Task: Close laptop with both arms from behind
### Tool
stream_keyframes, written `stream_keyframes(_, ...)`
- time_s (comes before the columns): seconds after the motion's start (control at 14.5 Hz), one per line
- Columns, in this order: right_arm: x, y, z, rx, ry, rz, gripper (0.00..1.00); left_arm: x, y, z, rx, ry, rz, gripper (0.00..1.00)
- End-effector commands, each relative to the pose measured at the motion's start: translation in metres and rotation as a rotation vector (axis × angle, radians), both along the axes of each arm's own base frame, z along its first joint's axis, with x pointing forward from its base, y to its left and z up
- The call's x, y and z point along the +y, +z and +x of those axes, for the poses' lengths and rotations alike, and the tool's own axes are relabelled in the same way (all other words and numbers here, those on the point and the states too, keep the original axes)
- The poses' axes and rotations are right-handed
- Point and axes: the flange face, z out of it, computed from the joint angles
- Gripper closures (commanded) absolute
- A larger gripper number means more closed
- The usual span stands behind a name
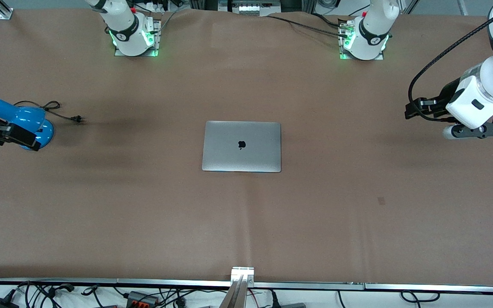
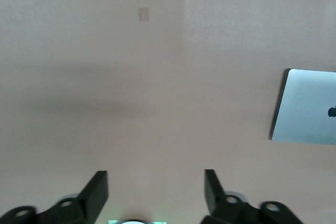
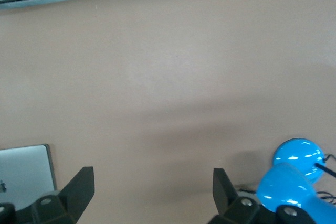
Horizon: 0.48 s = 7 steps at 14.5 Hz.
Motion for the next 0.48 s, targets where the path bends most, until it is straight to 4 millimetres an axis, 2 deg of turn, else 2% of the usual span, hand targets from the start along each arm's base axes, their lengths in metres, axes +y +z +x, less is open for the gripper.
stream_keyframes(0.0,-0.008,0.004,-0.010,0.015,0.068,-0.017,0.00,-0.002,0.002,-0.002,-0.009,-0.014,0.024,0.00)
stream_keyframes(0.14,-0.008,0.004,-0.023,0.027,0.093,-0.034,0.00,0.005,0.001,0.000,-0.017,-0.009,0.071,0.00)
stream_keyframes(0.41,-0.003,-0.014,-0.071,0.085,0.088,-0.021,0.00,0.011,0.000,0.006,-0.036,-0.014,0.093,0.00)
